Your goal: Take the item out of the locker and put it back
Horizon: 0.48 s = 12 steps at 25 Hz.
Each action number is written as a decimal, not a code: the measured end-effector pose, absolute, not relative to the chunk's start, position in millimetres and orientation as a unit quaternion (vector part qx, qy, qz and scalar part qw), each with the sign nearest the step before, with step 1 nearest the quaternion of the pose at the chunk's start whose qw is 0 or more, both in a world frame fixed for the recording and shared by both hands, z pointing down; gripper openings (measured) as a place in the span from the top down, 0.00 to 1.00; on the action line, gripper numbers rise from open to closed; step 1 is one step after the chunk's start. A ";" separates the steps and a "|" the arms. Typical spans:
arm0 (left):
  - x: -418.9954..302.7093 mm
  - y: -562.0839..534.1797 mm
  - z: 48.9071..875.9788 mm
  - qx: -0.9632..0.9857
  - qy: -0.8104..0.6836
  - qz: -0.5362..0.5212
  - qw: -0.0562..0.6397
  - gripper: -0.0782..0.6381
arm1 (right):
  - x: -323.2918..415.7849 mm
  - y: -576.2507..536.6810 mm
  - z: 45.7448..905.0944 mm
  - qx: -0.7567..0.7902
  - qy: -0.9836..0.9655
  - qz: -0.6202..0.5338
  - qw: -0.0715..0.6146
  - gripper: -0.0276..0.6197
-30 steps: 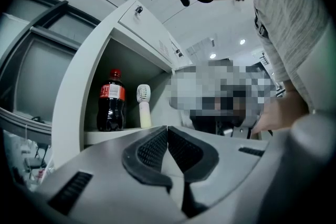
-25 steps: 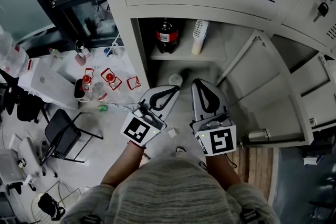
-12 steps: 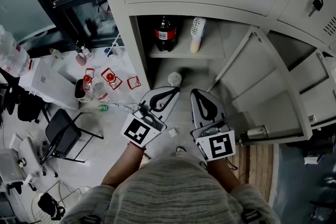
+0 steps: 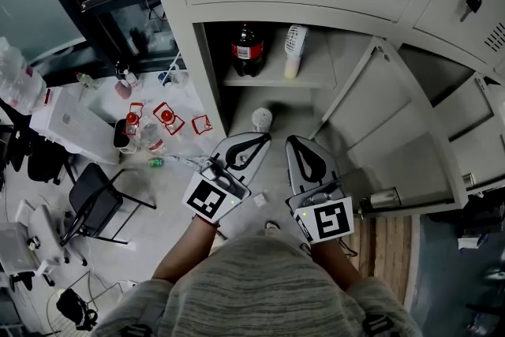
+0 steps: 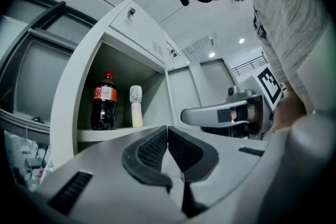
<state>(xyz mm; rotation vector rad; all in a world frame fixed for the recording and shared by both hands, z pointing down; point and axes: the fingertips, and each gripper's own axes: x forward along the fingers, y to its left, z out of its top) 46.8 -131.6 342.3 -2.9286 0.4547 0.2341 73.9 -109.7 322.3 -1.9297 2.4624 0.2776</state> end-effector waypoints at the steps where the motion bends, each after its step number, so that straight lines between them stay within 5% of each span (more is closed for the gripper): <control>1: 46.9 -131.4 342.2 -0.982 0.153 0.079 0.084 0.88 | 74.2 -109.6 322.2 -0.614 0.784 0.088 0.002 0.92; 12: 48.8 -128.9 342.5 -0.982 0.151 0.074 0.089 0.88 | 77.3 -108.7 321.6 -0.612 0.786 0.086 0.003 0.92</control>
